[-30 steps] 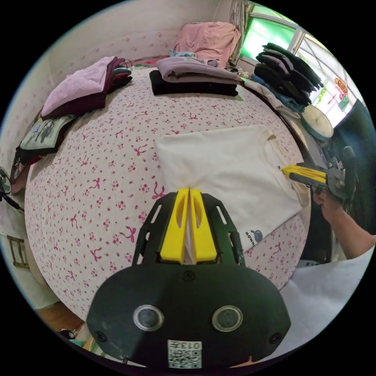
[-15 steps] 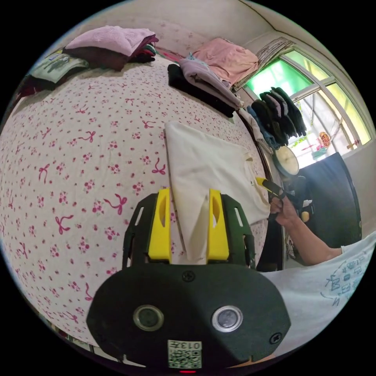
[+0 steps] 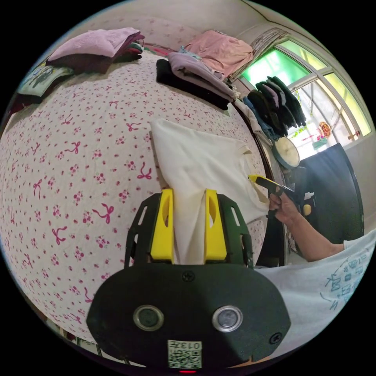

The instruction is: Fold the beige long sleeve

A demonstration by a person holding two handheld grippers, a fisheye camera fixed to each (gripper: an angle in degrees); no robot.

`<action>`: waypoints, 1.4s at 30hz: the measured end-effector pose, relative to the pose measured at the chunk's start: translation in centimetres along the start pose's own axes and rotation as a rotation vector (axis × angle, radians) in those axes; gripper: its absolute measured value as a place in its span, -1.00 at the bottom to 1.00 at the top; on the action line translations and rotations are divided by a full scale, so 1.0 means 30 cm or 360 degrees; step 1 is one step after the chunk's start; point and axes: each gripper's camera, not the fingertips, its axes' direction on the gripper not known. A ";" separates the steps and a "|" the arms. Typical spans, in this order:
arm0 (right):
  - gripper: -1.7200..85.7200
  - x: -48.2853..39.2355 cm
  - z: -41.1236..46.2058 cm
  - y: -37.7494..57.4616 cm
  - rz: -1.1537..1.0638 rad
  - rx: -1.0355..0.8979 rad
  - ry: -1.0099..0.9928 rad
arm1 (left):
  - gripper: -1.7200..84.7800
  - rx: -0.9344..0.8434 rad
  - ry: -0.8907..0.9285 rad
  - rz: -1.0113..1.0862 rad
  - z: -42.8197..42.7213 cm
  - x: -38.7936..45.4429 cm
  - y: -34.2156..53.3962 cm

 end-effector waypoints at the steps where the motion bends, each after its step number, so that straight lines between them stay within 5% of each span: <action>1: -0.68 0.009 -0.004 -0.005 0.0016 0.0029 -0.0008 | -0.68 -0.0004 0.0010 -0.0026 -0.002 -0.016 -0.010; 6: -0.69 -0.002 -0.024 -0.071 -0.0022 0.0009 -0.0232 | -0.71 0.0000 0.0151 -0.0072 -0.008 -0.032 -0.047; 16: -0.75 -0.056 0.004 -0.164 -0.0042 -0.0046 -0.0076 | -0.73 -0.0012 0.0066 -0.0088 0.011 0.005 -0.085; 21: -0.88 -0.207 0.017 -0.216 -0.0267 -0.0115 0.0258 | -0.85 0.0017 -0.0007 -0.0026 -0.021 0.100 -0.109; 30: -0.94 -0.414 -0.198 -0.294 -0.0454 0.0230 0.0319 | -0.88 0.0288 0.0112 0.0212 -0.168 0.308 -0.191; 42: -0.95 -0.346 -0.314 -0.970 -0.0605 0.0575 0.0315 | -0.88 0.0510 0.0014 0.0410 -0.161 0.467 -0.878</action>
